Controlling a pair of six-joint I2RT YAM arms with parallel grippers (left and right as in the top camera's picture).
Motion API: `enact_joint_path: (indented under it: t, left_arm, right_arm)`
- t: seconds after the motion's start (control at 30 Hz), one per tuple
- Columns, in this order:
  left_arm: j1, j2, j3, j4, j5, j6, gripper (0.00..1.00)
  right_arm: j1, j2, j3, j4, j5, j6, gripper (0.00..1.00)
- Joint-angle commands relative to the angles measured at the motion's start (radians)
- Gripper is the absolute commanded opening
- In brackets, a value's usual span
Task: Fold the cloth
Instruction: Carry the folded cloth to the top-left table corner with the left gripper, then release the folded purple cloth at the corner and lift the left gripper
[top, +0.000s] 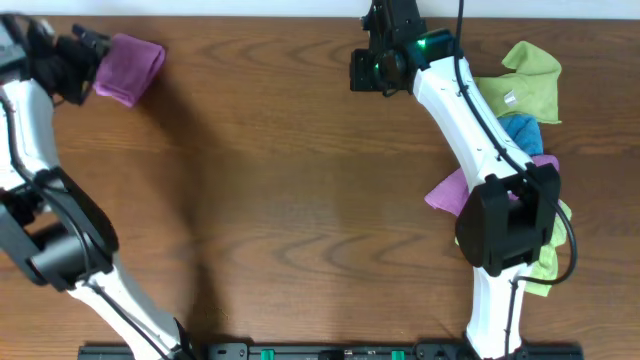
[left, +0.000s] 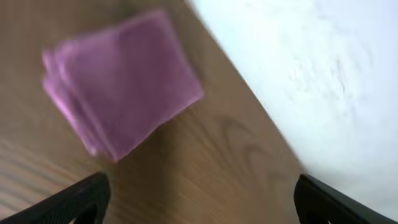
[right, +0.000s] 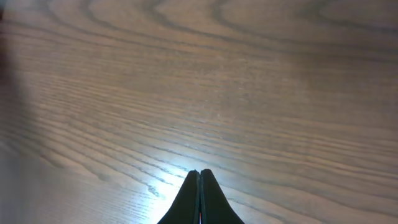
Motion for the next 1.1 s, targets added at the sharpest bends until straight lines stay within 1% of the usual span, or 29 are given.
enact_joint_path:
  t: [0.0,0.03,0.17,0.3,0.53,0.67,0.87,1.07]
  left_arm:
    - [-0.036,-0.006,0.007,0.047,-0.339,0.253,0.5]
    - [-0.041,0.013,0.007,0.086,-0.379,0.27,0.06]
    - [-0.041,0.12,0.007,0.224,-0.401,0.243,0.06]
    - [-0.047,0.217,0.007,0.295,-0.392,0.224,0.06]
    - [-0.073,0.285,0.007,0.275,-0.374,0.217,0.06]
    - [-0.087,0.317,0.007,0.226,-0.376,0.217,0.06]
    - [-0.095,0.319,0.007,0.135,-0.481,0.218,0.06]
    - [-0.095,0.319,0.007,0.127,-0.483,0.218,0.06]
  right_arm:
    - [0.009,-0.032,0.012,-0.014,-0.008,0.011,0.01]
    - [0.009,-0.036,0.012,-0.029,-0.008,0.01,0.01]
    - [0.009,-0.042,0.012,-0.072,-0.007,0.003,0.02]
    - [0.009,-0.042,0.012,-0.106,-0.007,0.003,0.01]
    - [0.009,-0.042,0.012,-0.107,-0.007,0.003,0.01]
    - [0.009,-0.042,0.012,-0.107,-0.007,0.003,0.01]
    - [0.009,-0.042,0.012,-0.106,-0.007,0.003,0.02]
    - [0.009,-0.042,0.012,-0.108,-0.011,0.003,0.02]
